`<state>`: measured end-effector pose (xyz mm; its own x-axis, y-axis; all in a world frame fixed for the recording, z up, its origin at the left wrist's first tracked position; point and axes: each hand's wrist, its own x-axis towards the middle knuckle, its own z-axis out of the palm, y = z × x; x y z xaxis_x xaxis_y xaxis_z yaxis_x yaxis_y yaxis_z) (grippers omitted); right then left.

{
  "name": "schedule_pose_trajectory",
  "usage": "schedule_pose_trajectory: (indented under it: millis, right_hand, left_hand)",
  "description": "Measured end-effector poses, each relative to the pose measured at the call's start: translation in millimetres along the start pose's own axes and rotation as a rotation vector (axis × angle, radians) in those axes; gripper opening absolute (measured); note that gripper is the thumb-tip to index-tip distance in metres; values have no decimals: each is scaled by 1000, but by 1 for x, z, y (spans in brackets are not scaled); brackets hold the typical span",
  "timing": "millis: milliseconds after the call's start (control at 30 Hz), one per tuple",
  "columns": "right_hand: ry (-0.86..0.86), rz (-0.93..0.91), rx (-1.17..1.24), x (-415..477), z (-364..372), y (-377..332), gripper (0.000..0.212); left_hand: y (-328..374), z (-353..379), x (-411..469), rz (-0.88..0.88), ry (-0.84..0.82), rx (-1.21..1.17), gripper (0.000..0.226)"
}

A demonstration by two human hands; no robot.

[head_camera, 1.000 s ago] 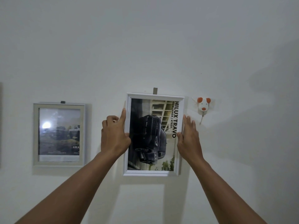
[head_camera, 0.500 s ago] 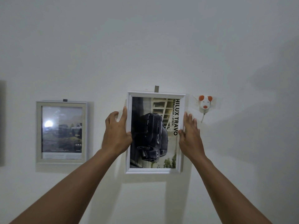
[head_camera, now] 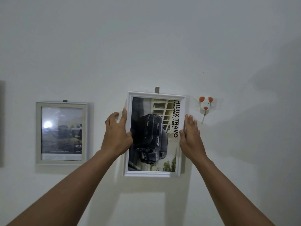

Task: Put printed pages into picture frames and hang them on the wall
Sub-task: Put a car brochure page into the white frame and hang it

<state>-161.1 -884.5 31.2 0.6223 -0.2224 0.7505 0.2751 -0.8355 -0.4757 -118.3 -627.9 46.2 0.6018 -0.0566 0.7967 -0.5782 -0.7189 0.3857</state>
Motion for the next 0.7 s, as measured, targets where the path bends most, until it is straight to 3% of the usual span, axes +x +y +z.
schedule_pose_trajectory:
  millis: [433, 700]
  right_hand:
    - [12, 100, 22, -37, -22, -17, 62]
    - [-247, 296, -129, -132, -12, -9, 60]
  left_hand:
    - [-2, -11, -39, -21, 3, -90, 78]
    - [-19, 4, -153, -50, -196, -114, 59]
